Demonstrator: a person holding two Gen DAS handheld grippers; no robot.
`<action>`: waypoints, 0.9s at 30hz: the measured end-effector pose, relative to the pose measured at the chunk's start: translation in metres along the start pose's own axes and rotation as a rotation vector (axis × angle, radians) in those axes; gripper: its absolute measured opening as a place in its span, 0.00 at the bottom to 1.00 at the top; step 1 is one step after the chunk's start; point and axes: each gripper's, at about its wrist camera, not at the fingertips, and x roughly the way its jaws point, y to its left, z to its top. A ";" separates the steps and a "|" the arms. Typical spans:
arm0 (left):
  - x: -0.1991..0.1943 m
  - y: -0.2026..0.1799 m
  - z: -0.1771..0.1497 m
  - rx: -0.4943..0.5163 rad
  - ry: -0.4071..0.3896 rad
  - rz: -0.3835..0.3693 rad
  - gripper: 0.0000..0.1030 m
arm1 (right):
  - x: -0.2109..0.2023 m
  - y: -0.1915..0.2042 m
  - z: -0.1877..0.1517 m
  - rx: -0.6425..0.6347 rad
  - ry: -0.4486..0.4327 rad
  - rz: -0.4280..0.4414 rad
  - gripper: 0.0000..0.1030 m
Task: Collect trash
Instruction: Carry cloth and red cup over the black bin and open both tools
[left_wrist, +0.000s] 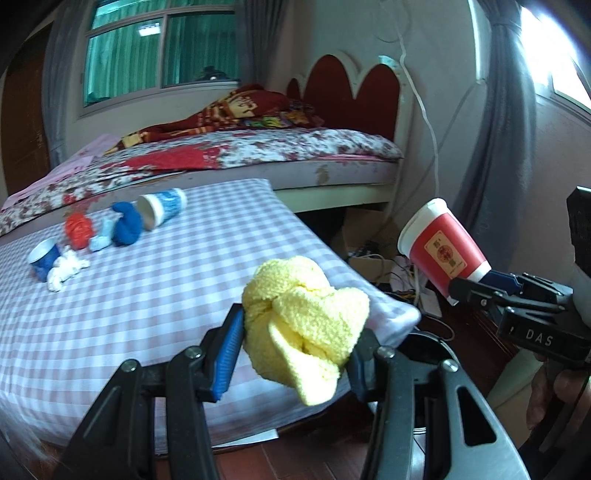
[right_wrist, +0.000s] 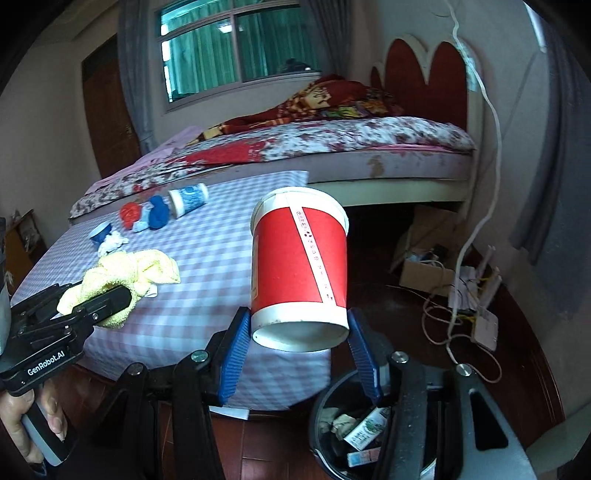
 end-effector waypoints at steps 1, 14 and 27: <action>0.002 -0.006 0.000 0.007 0.002 -0.010 0.49 | -0.002 -0.005 -0.001 0.007 -0.003 -0.005 0.53; 0.018 -0.082 -0.012 0.098 0.046 -0.149 0.49 | -0.019 -0.072 -0.037 0.083 0.041 -0.100 0.53; 0.040 -0.142 -0.040 0.157 0.137 -0.282 0.49 | -0.033 -0.125 -0.094 0.122 0.148 -0.161 0.53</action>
